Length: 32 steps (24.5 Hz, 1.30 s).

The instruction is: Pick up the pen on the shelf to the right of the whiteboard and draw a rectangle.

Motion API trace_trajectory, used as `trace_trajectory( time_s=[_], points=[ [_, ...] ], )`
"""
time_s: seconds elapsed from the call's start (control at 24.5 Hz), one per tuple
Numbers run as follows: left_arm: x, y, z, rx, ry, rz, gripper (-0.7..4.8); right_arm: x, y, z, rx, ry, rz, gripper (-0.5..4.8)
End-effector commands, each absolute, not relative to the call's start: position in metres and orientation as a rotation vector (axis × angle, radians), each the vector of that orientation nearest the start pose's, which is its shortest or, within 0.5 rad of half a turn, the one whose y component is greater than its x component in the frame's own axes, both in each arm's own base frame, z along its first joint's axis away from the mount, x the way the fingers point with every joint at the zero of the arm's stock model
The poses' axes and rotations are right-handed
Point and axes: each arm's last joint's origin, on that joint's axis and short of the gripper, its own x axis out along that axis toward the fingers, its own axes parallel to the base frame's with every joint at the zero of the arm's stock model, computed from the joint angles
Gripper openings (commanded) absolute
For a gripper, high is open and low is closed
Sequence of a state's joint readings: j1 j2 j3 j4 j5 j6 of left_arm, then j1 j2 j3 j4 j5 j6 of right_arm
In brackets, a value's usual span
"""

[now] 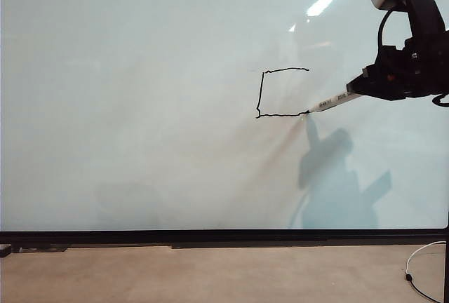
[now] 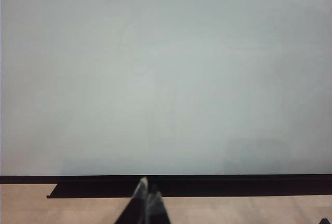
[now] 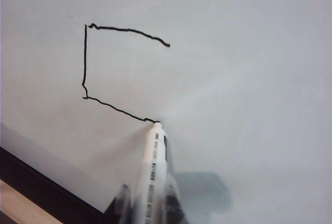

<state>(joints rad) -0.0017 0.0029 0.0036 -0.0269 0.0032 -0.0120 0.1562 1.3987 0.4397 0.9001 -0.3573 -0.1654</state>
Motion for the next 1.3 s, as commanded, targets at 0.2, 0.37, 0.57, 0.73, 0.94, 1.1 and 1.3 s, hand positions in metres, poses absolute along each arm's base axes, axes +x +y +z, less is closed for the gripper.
trace_trajectory(
  time_s=[0.2,0.37,0.57,0.73,0.94,1.1,1.3],
  points=[
    [0.097,0.0,0.164,-0.008,0.017,-0.005,-0.04,0.233,0.06,0.203,-0.218,-0.044,0.512,-0.06],
    [0.097,0.0,0.163,-0.008,0.018,-0.005,-0.04,0.224,0.063,0.208,-0.318,-0.019,0.486,-0.05],
    [0.098,0.0,0.163,-0.008,0.018,-0.005,-0.04,0.22,0.061,0.213,-0.431,0.025,0.425,-0.05],
    [0.097,0.0,0.164,-0.008,0.017,-0.005,-0.04,0.224,0.065,0.223,-0.511,0.029,0.441,-0.05],
    [0.097,0.0,0.163,-0.008,0.018,-0.005,-0.04,0.23,0.067,0.234,-0.599,0.066,0.465,-0.05],
    [0.097,0.0,0.163,-0.008,0.018,-0.005,-0.04,0.232,0.068,0.237,-0.645,0.087,0.482,-0.05],
    [0.097,0.0,0.163,-0.008,0.018,-0.005,-0.04,0.232,0.069,0.238,-0.662,0.078,0.515,-0.05]
  ],
)
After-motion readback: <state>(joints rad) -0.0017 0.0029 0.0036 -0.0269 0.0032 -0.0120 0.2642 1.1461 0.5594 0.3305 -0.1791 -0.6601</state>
